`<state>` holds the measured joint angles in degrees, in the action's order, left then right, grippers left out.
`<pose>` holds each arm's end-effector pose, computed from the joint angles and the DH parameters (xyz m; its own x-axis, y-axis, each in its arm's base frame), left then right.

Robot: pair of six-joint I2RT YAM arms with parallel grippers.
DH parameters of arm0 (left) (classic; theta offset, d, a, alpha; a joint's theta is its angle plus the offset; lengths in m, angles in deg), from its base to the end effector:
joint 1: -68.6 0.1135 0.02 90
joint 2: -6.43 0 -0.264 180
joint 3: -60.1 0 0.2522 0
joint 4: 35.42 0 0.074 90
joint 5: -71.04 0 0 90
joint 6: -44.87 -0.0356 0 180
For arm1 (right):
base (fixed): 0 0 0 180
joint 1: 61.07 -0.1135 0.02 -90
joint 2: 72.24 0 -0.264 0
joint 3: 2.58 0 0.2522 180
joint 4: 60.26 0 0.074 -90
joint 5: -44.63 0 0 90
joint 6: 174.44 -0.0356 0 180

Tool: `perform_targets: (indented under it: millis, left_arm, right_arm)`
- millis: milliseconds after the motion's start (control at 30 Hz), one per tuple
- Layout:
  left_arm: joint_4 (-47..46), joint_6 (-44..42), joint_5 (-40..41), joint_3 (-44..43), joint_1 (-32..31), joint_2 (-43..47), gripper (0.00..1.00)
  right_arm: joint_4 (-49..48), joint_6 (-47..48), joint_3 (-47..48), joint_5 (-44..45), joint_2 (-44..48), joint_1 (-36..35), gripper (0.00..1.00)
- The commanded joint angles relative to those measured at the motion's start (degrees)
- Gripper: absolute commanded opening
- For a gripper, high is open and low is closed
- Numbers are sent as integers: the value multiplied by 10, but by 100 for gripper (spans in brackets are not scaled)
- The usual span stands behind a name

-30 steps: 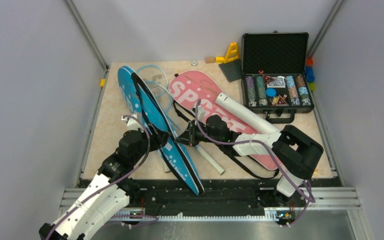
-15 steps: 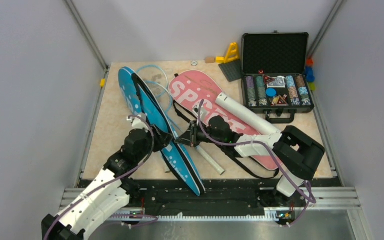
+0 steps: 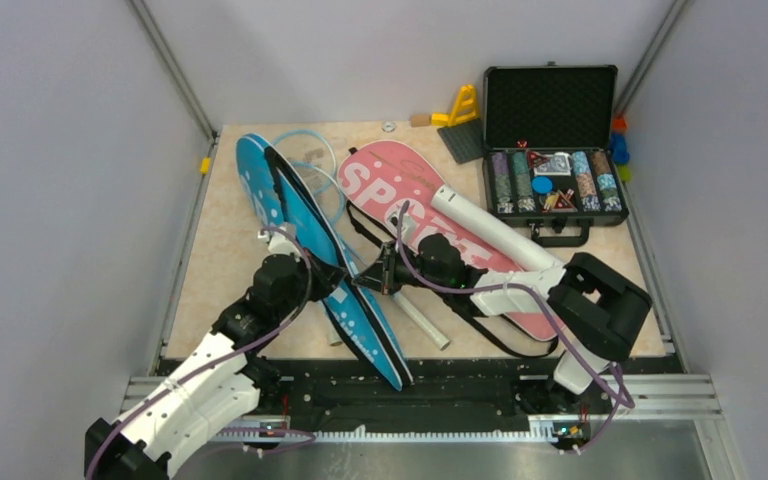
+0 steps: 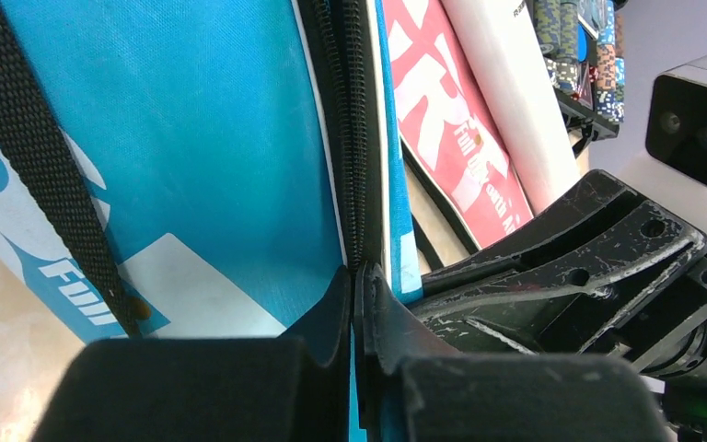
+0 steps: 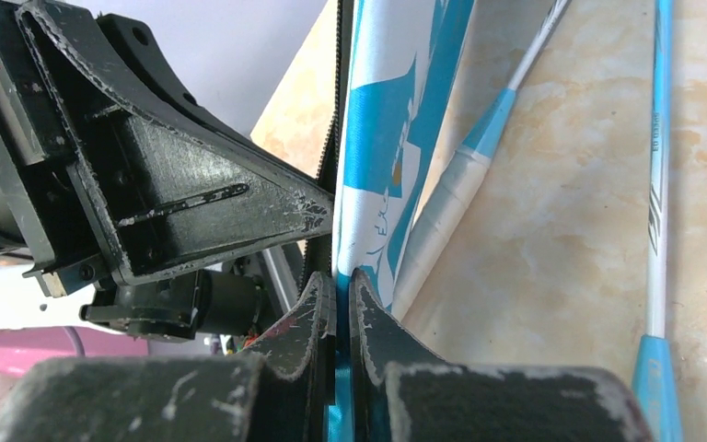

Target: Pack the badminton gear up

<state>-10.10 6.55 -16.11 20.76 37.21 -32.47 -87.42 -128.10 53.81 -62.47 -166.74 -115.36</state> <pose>0.1427 -0.0850 0.2351 -0.6006 -0.5515 -0.5789 0.0169 0.7151 -0.6988 0.1930 0.2864 0.2005 -0.7323 0.1117 -0.6717 -0.6068 0.3405 0.7182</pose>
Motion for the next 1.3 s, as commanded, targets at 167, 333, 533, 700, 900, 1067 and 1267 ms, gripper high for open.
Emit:
perform_targets:
  millis: [167, 333, 533, 700, 900, 1067, 1267]
  left_arm:
    - [145, -16, 67, -17, 6, 75, 0]
    - [227, -10, 75, -33, 5, 107, 0]
    - [253, -10, 53, -40, 5, 120, 0]
    - [254, -24, 6, -52, 5, 106, 0]
    - [218, -44, -16, -63, 5, 75, 0]
    - [219, -66, -13, -87, 5, 49, 0]
    - [238, -88, -1, -110, 5, 44, 0]
  right_arm:
    - [52, 21, -15, 164, 111, -1, 0]
    - [59, 0, -32, 187, 119, 13, 0]
    - [57, 1, -28, 183, 102, 18, 0]
    - [65, 87, 2, 142, 96, 18, 40]
    - [106, 245, 99, 66, 43, -11, 61]
    - [165, 358, 176, 13, -8, -31, 72]
    - [216, 496, 163, -89, 4, -45, 86]
